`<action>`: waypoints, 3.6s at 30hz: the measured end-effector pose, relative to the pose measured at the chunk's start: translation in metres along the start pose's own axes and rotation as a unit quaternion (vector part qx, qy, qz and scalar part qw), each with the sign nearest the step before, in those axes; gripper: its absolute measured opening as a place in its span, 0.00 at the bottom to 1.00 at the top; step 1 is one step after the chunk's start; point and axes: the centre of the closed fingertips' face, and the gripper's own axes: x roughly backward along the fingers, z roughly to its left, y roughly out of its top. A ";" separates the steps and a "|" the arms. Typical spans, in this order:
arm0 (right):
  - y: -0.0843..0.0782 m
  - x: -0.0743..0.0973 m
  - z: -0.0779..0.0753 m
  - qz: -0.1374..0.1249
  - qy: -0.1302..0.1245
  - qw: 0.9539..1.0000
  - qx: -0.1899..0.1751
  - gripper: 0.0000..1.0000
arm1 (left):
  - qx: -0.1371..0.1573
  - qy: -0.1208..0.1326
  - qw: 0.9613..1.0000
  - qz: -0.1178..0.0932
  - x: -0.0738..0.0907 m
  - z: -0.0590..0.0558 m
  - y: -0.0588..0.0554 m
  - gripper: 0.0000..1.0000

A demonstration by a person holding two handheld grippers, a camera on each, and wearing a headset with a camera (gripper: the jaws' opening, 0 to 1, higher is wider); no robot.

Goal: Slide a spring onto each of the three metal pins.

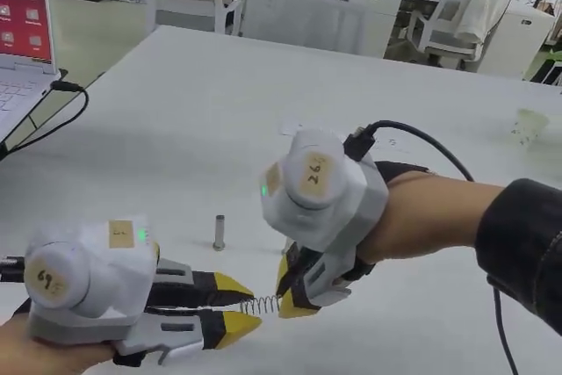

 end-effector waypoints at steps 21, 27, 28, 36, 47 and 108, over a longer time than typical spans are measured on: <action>0.000 -0.003 0.002 -0.005 0.004 1.000 -0.003 0.10 | 0.002 -0.007 1.000 -0.008 0.002 -0.003 0.004 0.02; -0.005 -0.006 0.002 -0.004 0.007 1.000 -0.007 0.10 | 0.005 -0.009 1.000 -0.016 0.003 -0.004 0.008 0.02; -0.005 -0.007 0.003 -0.004 0.008 1.000 -0.008 0.10 | 0.007 -0.010 1.000 -0.019 0.003 -0.004 0.009 0.02; -0.004 -0.006 0.002 -0.011 0.007 1.000 -0.006 0.09 | 0.010 -0.008 1.000 -0.019 0.003 -0.003 0.008 0.02; 0.009 0.013 0.000 -0.035 0.002 0.999 -0.019 0.09 | 0.008 -0.005 1.000 -0.016 0.001 -0.001 0.006 0.02; 0.012 0.027 -0.014 -0.027 -0.010 0.999 -0.027 0.08 | 0.034 0.007 0.999 -0.014 0.000 0.004 -0.006 0.29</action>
